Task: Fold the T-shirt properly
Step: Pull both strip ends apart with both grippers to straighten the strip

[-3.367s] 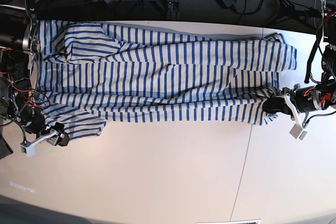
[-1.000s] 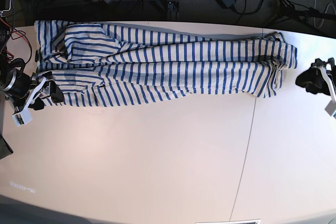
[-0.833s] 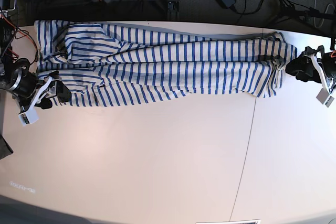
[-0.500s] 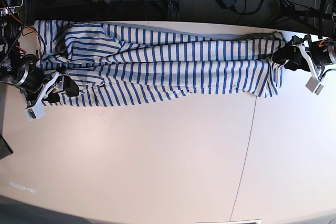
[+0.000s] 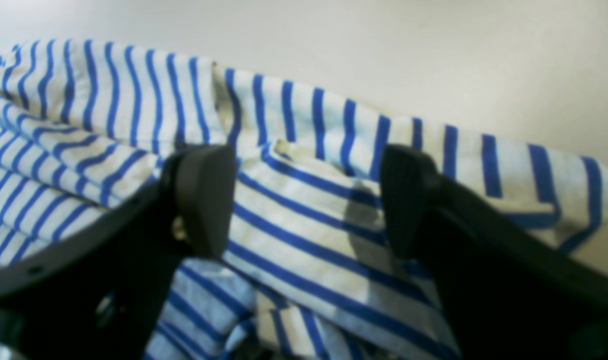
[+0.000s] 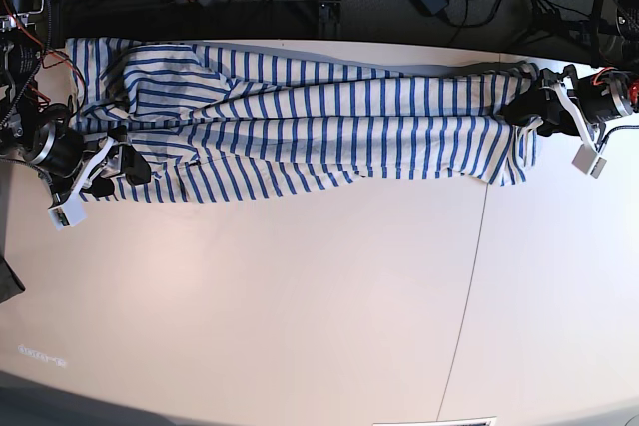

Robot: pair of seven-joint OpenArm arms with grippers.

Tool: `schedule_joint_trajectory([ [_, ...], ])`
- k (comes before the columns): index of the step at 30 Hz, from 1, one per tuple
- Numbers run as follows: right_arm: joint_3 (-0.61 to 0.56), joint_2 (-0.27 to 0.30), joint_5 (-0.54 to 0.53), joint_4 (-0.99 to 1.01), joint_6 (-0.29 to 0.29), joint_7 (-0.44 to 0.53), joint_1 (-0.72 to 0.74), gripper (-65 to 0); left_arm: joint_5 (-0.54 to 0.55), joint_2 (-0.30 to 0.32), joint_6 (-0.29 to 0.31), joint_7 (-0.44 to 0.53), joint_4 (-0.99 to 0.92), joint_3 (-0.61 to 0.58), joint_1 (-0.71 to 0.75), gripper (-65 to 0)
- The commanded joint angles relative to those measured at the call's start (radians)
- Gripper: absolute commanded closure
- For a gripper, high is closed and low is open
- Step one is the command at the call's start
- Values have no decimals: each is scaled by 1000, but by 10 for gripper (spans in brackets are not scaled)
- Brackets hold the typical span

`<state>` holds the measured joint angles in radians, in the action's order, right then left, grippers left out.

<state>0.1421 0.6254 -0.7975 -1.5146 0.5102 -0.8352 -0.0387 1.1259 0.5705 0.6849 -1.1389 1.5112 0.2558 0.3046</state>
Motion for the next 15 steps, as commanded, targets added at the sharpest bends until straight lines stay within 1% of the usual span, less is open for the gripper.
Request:
schedule_joint_trajectory([
  [1, 11, 19, -19, -15, 63, 12, 13, -445, 10, 10, 13, 9, 10, 7, -3, -404],
  [8, 11, 20, -29, -15, 63, -22, 5, -445, 6, -34, 13, 21, 10, 7, -6, -404],
  [12, 11, 13, -30, -15, 63, -21, -32, -441, 6, -61, 13, 29, 10, 7, -5, -404],
  [13, 11, 8, -29, -15, 63, -18, -44, -392, 6, -64, 13, 37, 10, 7, -6, -404],
  [14, 11, 5, -28, -15, 63, -14, -57, -294, 6, -67, 13, 49, 10, 7, -6, -404],
  [15, 11, 1, -24, -15, 63, -8, -66, -164, 6, -68, 13, 62, 10, 6, -6, -404],
])
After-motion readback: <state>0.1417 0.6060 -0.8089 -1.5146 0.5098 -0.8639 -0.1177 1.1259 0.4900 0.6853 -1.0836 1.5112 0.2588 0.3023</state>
